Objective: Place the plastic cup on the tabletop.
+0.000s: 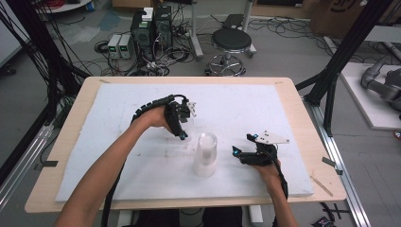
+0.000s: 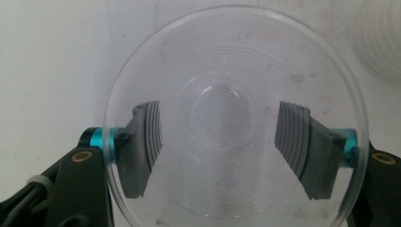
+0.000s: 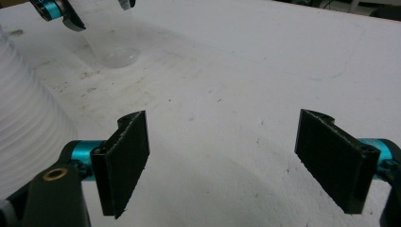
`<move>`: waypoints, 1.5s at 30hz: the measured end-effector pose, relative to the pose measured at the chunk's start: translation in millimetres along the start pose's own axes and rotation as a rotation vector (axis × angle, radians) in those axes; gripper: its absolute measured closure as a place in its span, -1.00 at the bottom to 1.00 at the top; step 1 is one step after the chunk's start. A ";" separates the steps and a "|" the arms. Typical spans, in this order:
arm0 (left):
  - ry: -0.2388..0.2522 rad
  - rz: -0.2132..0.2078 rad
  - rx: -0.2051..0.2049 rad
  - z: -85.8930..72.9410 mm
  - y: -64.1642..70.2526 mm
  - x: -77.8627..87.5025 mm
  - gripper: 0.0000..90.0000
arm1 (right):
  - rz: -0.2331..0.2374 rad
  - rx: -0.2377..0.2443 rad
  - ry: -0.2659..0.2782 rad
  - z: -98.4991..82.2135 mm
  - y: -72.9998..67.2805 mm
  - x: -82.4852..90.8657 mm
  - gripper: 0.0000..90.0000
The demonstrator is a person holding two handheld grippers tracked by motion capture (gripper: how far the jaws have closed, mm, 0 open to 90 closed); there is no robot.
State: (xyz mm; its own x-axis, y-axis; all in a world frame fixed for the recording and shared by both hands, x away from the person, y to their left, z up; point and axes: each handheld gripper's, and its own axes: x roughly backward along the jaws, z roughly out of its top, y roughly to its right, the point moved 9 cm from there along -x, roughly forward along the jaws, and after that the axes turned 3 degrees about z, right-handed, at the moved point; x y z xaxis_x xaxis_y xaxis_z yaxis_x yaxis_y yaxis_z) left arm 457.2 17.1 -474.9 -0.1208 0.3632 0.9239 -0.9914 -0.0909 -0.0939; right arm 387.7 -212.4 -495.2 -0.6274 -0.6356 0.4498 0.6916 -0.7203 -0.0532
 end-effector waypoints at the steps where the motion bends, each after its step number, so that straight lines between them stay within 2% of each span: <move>1: 0.003 0.004 -0.002 0.7 -0.5 -0.4 -0.29 | 0.000 -0.003 0.001 0.1 -0.1 0.1 -0.58; 5: 0.022 0.016 0.012 1.2 -1.2 -2.9 -0.37 | -0.005 0.002 -0.001 -0.1 0.6 -0.1 -0.58; 6: 0.034 0.021 0.022 1.1 -1.4 -4.3 -0.45 | -0.006 0.004 -0.002 -0.1 0.7 -0.2 -0.58; 8: 0.055 0.037 0.042 -0.1 -2.9 -7.7 -0.76 | -0.009 0.006 -0.003 -0.1 0.6 -0.7 -0.58; 12: 0.090 0.047 0.085 -3.7 -4.5 -10.6 -0.83 | -0.008 -0.002 -0.005 -0.3 0.8 -0.6 -0.58; 13: 0.106 0.036 0.095 -4.5 -3.9 -10.0 -0.83 | -0.009 -0.001 -0.004 -0.2 1.1 -0.5 -0.58; 16: 0.129 0.038 0.113 -6.9 -4.2 -8.3 -0.85 | -0.006 -0.002 -0.004 -0.2 0.9 -0.6 -0.58; 19: 0.188 0.021 0.154 -11.1 -0.9 -3.3 -0.88 | -0.007 0.000 -0.002 -0.1 1.0 -0.4 -0.58; 21: 0.209 0.040 0.155 -20.3 1.8 2.4 -0.88 | -0.003 -0.004 0.003 0.0 0.7 0.2 -0.59; 23: 0.258 0.038 0.195 -30.9 6.9 9.9 -0.88 | -0.002 -0.005 0.006 0.2 1.0 0.4 -0.58; 26: 0.309 0.086 0.222 -52.9 16.1 24.8 -0.88 | -0.003 -0.003 0.013 0.6 0.9 0.8 -0.58; 30: 0.459 0.181 0.327 -85.9 32.8 48.4 -0.88 | 0.006 -0.015 0.024 0.9 0.5 2.5 -0.58; 34: 0.571 0.277 0.434 -122.0 53.1 62.4 -0.88 | 0.006 -0.014 0.030 1.5 1.5 2.5 -0.58; 37: 0.602 0.323 0.510 -146.6 69.2 64.2 -0.88 | 0.008 -0.012 0.033 1.5 1.3 2.9 -0.59; 40: 0.634 0.382 0.550 -162.2 79.8 62.7 -0.88 | 0.005 -0.012 0.043 2.0 1.4 4.0 -0.58; 43: 0.663 0.438 0.610 -178.1 86.7 56.6 -0.88 | -0.008 -0.003 0.058 2.8 0.9 5.2 -0.58; 45: 0.687 0.459 0.645 -186.6 90.2 53.1 -0.88 | -0.012 0.002 0.061 2.7 0.3 5.9 -0.58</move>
State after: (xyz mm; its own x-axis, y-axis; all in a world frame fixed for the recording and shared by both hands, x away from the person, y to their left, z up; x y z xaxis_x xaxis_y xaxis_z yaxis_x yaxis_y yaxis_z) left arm 352.1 201.2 -503.6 -0.6811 0.5988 0.4214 -0.6529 -0.7571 0.0206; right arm 385.2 -215.6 -490.1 -0.6563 -0.6426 0.3955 0.6844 -0.7277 -0.0467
